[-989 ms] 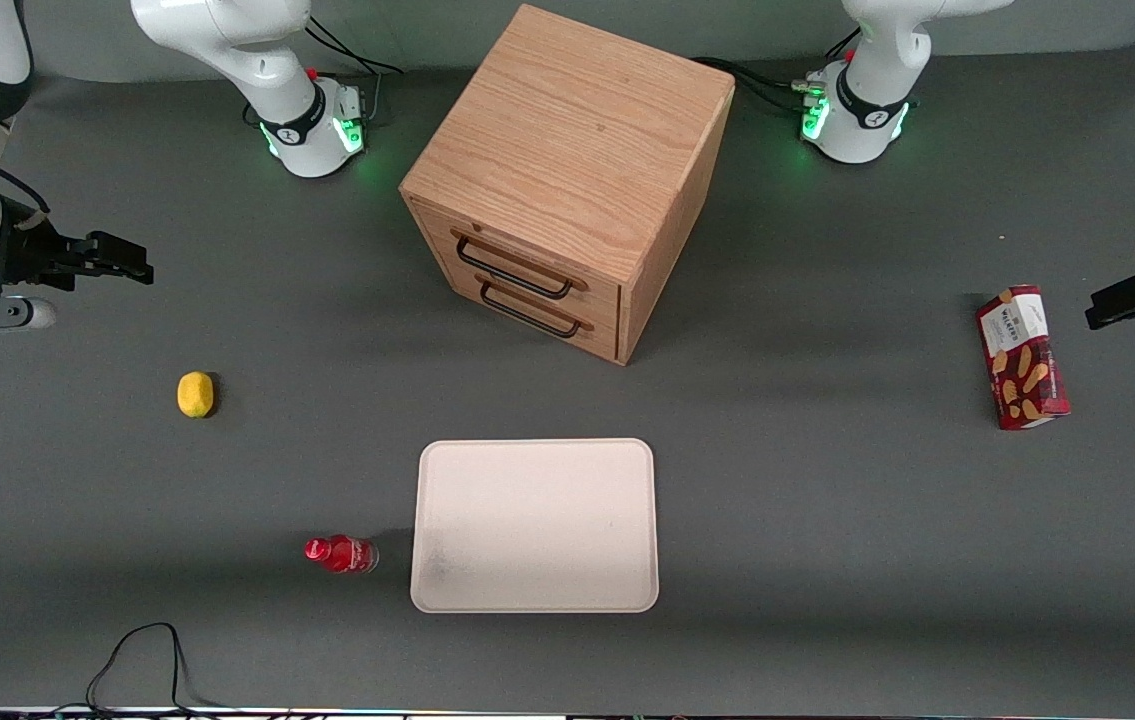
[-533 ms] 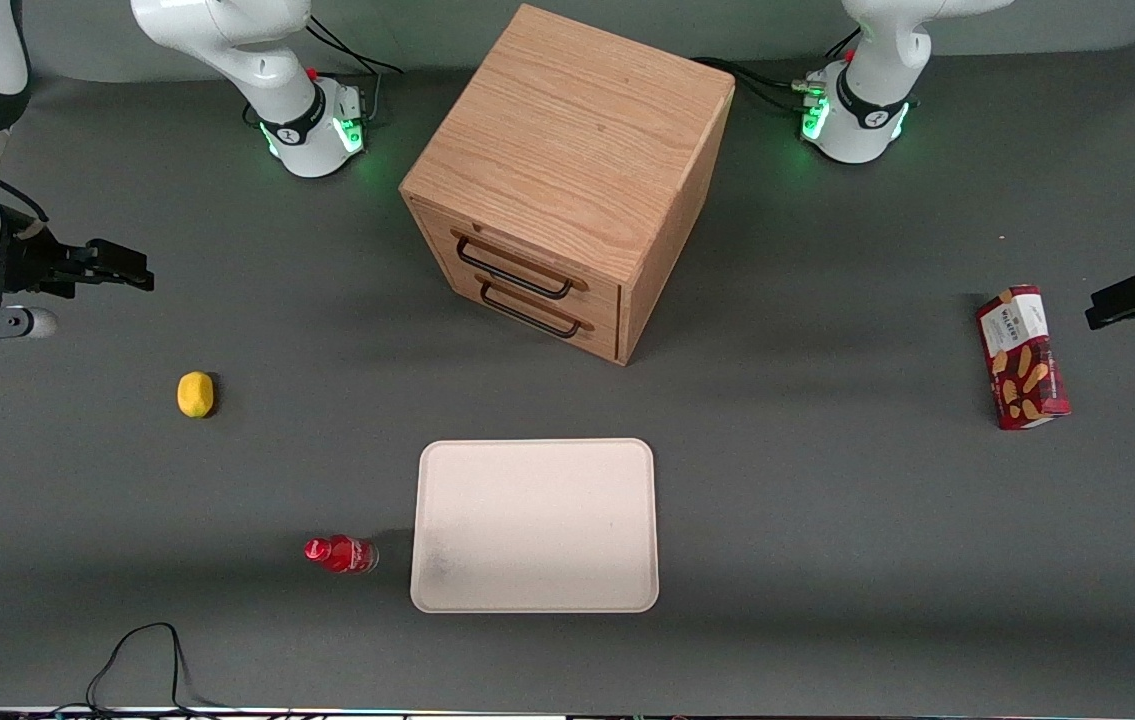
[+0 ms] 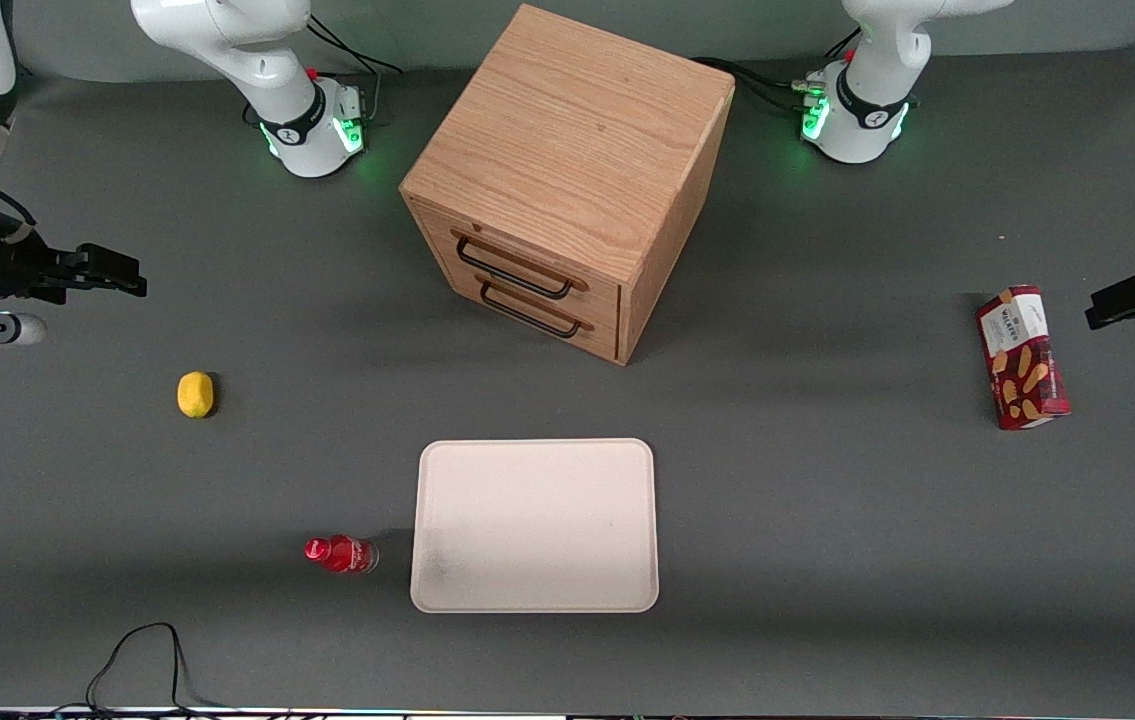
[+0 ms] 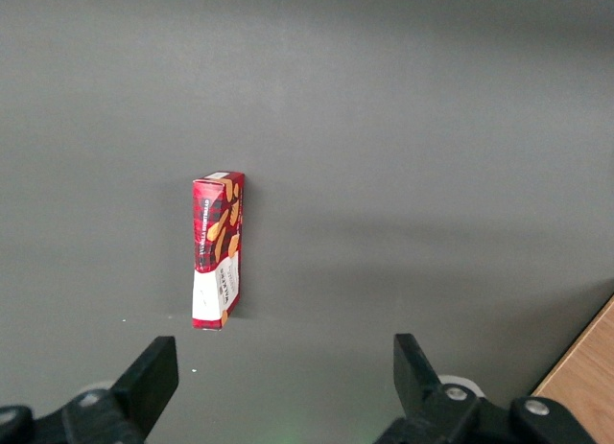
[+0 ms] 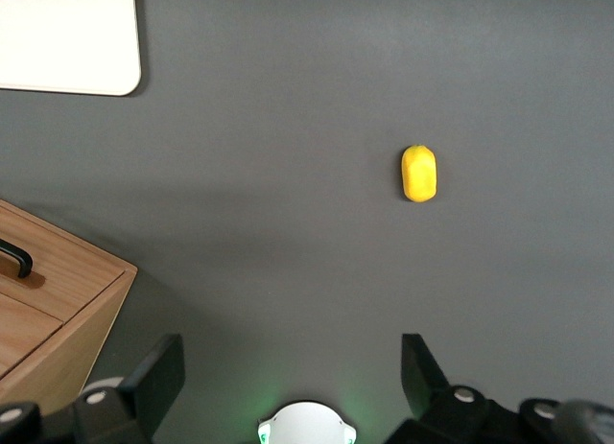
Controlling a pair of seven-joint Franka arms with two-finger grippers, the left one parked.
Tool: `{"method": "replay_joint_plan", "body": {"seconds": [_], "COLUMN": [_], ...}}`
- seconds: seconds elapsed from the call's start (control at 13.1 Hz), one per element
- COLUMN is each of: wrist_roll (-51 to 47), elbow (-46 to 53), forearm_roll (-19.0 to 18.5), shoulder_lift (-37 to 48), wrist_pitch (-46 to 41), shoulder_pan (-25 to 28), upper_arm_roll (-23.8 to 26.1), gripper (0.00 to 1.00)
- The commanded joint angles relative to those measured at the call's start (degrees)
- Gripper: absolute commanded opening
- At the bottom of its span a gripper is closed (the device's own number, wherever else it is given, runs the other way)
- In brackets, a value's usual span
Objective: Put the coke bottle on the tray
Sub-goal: 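Move the open right gripper over the red Coca-Cola bottle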
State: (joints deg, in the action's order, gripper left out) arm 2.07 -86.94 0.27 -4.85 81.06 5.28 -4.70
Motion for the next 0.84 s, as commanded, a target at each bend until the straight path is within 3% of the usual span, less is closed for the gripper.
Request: {"method": "replay_joint_plan", "body": {"seconds": [0.0,0.61,0.76], "wrist_roll": [0.48,-7.5,-7.96], "elbow": [9.91,29.86,35.5], "forearm_roll": [0.96,1.04,0.87], "shoulder_lift": [-6.9,-26.31,-32.21], "wrist_pitch": [-4.5,-4.07,-2.67], "shoulder_pan": [-0.36,5.35,5.35], "upper_arm_roll": [0.31,0.75,2.85], "gripper": [1.0,1.0,1.0]}}
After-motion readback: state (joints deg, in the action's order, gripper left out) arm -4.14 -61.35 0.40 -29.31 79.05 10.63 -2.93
